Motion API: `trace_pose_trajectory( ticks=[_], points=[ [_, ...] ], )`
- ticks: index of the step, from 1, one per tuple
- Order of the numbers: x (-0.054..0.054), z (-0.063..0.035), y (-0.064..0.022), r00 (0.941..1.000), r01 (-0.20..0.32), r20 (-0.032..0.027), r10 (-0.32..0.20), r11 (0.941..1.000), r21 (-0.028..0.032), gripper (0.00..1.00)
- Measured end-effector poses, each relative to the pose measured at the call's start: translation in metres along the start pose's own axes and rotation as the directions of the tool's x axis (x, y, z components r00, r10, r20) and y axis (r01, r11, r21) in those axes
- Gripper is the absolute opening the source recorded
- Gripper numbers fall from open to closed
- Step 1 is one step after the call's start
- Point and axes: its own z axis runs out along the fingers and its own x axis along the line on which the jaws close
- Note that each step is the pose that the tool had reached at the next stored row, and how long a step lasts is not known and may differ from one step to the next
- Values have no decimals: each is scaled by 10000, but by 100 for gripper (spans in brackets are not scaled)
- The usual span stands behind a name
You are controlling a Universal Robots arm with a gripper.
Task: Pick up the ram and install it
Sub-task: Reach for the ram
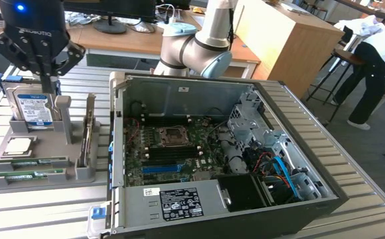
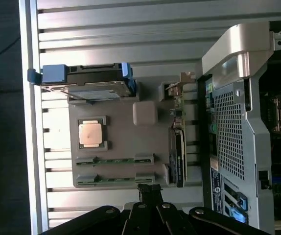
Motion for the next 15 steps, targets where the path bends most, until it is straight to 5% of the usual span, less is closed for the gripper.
trace_pose_trajectory(
  ticks=[15],
  points=[
    [268, 20, -21, 9998, -5, -183, 6, 10000, 40, 10]
  ],
)
